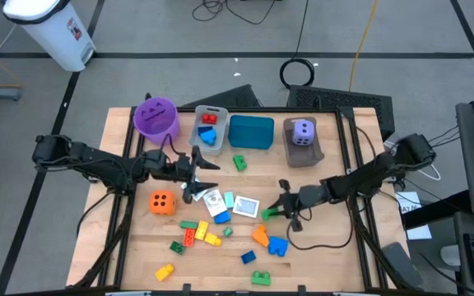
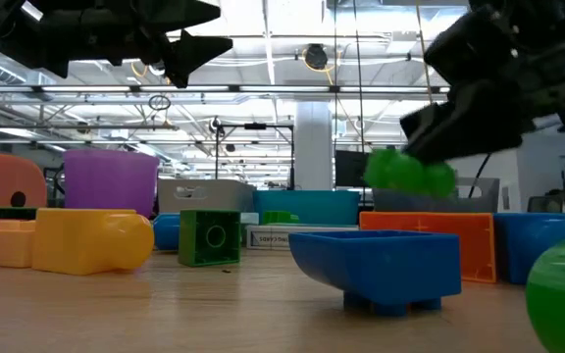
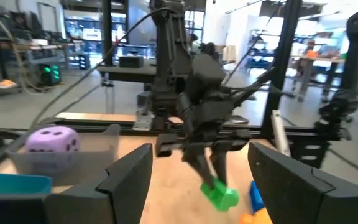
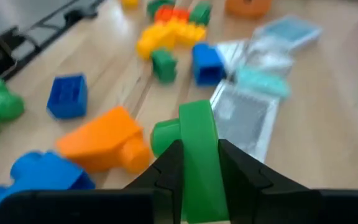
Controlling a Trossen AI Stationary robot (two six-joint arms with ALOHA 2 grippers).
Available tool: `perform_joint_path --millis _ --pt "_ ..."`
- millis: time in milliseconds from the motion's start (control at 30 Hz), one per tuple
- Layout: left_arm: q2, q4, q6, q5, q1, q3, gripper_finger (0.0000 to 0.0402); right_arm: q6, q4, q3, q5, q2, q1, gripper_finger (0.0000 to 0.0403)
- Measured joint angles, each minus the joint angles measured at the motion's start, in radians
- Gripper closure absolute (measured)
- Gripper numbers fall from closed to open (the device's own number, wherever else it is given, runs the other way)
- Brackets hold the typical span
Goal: Pick & Place Toys
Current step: Put the middle green game piece into the gray bin
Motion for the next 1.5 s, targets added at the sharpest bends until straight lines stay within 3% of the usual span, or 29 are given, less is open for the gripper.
perform_joint_path --millis 367,633,900,1200,1500 --pt "0.048 -0.078 0.049 -0.115 0.007 0.010 0.0133 -0.203 0.156 0.001 0.000 -0.106 -0.088 0.0336" --pt "0.252 -0.208 0.158 -0.108 -0.014 0.239 0.0133 -0.235 0.250 0.001 -0.004 -0.106 -0.146 0.0332" --pt "0.419 -0.355 0.220 0.007 -0.026 0.480 0.0133 -0.233 0.253 0.001 0.000 -0.106 -0.160 0.0330" --pt "0.505 -0.391 0.282 0.021 -0.071 0.574 0.0133 -0.238 0.282 0.001 -0.003 -0.107 -0.170 0.0335" --pt "0.514 -0.413 0.302 -0.110 -0.077 0.591 0.0133 -0.235 0.302 0.001 0.003 -0.106 -0.173 0.0336"
